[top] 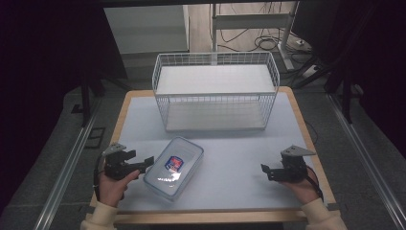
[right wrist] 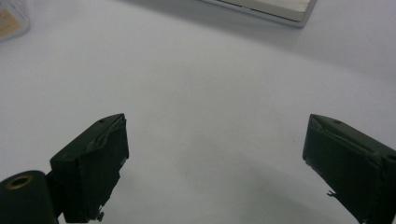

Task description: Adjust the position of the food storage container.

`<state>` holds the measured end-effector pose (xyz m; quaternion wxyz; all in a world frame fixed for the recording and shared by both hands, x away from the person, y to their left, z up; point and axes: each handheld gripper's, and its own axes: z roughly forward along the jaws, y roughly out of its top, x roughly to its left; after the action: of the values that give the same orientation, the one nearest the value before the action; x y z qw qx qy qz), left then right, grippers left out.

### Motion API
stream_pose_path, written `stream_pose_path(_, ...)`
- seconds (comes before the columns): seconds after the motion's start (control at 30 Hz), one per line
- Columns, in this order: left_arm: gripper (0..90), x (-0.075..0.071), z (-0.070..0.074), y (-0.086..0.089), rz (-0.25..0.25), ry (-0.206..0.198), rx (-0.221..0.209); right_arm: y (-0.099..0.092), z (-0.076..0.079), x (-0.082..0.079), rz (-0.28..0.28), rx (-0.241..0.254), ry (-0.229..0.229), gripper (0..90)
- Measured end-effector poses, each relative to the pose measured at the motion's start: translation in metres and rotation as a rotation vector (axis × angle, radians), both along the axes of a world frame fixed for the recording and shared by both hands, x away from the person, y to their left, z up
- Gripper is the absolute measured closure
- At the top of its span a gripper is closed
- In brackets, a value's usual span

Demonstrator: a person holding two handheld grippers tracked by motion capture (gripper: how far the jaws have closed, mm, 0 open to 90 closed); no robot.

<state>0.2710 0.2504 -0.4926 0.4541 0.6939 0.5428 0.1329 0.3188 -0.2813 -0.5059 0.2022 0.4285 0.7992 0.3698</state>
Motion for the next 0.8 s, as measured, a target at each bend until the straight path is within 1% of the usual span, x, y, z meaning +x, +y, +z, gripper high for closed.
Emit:
stream_pose_path(0.1,13.8,-0.001,0.0,0.0,-0.004,0.003,0.002,0.0,0.0,0.0,-0.005,0.002,-0.005,7.6)
stream_pose_path(0.17,15.7,-0.001,0.0,-0.001,-0.009,0.005,0.001,0.0,0.001,0.0,-0.001,0.006,-0.019,8.0)
stream_pose_path(0.2,17.6,-0.002,0.002,-0.001,-0.012,-0.006,0.004,0.0,0.001,-0.001,0.008,0.01,-0.025,8.6)
stream_pose_path(0.27,19.7,-0.003,0.003,-0.002,-0.01,-0.009,0.006,0.0,0.001,-0.002,0.013,0.01,-0.031,9.0)
stream_pose_path(0.3,21.9,-0.003,0.005,-0.003,-0.008,-0.01,0.013,-0.001,0.002,-0.003,0.017,0.019,-0.045,9.6)
stream_pose_path(0.4,34.2,-0.005,0.007,-0.004,-0.019,-0.015,0.022,-0.002,0.004,-0.004,0.015,0.035,-0.055,10.1)
stream_pose_path(0.53,46.5,-0.006,0.01,-0.003,-0.045,-0.021,0.025,-0.002,0.003,-0.004,0.016,0.027,-0.056,10.2)
stream_pose_path(0.6,55.7,-0.007,0.012,-0.003,-0.057,-0.026,0.051,-0.001,0.002,-0.004,0.019,0.017,-0.054,10.2)
stream_pose_path(0.63,59.9,-0.007,0.012,-0.003,-0.057,-0.026,0.051,-0.001,0.002,-0.004,0.019,0.017,-0.054,10.2)
stream_pose_path(0.67,68.0,-0.009,0.015,-0.004,-0.091,-0.041,0.064,-0.001,0.002,-0.005,0.022,0.009,-0.057,10.2)
stream_pose_path(0.73,82.7,-0.011,0.018,-0.005,-0.134,-0.052,0.034,-0.001,0.002,-0.006,0.022,0.007,-0.061,10.2)
stream_pose_path(0.77,86.0,-0.011,0.02,-0.006,-0.157,-0.055,0.022,-0.001,0.002,-0.006,0.02,0.005,-0.062,10.2)
stream_pose_path(0.8,87.9,-0.011,0.02,-0.006,-0.157,-0.055,0.022,-0.001,0.002,-0.006,0.02,0.005,-0.062,10.2)
